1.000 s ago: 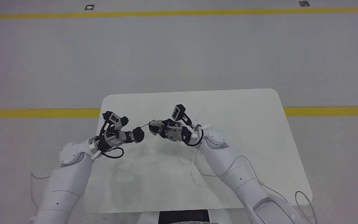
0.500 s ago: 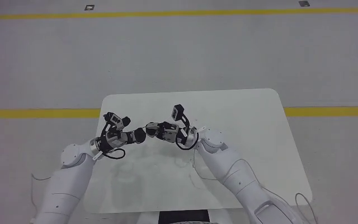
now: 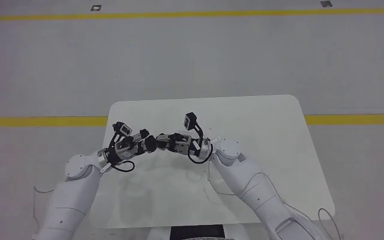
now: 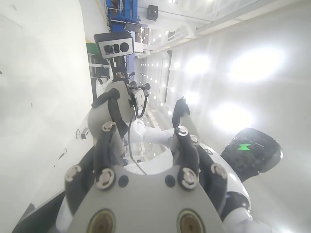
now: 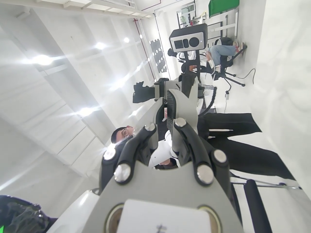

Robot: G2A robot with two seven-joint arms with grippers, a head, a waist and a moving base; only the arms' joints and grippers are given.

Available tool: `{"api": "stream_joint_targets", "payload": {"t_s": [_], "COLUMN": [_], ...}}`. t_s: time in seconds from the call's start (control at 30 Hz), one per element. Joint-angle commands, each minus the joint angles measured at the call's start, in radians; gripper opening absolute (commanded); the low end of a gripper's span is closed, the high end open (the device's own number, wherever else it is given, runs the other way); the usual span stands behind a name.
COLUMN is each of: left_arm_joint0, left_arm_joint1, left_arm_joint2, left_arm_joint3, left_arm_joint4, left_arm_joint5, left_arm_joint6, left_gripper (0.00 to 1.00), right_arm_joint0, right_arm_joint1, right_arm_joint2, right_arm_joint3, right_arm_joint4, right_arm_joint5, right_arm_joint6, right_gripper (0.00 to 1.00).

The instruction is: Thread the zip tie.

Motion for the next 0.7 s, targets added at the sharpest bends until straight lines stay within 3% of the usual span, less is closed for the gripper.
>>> {"api": "stream_joint_targets", "payload": {"t_s": [0.0, 0.4, 0.67], "left_arm_joint0": [0.002, 0.005, 0.008], "left_arm_joint1": [0.001, 0.011, 0.017], "left_arm_joint2": [0.002, 0.006, 0.008], "left_arm_joint3": [0.000, -0.005, -0.003], "left_arm_joint4": [0.002, 0.015, 0.019], "left_arm_joint5": [0.001, 0.008, 0.007], "left_arm_joint6": [-0.002, -0.013, -0.012], "left_gripper": [0.44, 0.19, 0.18], "right_arm_joint0": [0.001, 0.002, -0.003], "right_arm_joint1": [0.001, 0.011, 0.018], "right_arm_joint2": [-0.003, -0.013, -0.013], "right_arm_joint3": [-0.002, -0.014, -0.024], "right_arm_joint4": [-0.003, -0.041, -0.039], "right_arm_joint5": [0.005, 0.018, 0.021], "right_arm_joint6": [0.001, -0.020, -0.022], "right_gripper": [0.00, 0.00, 0.00]}}
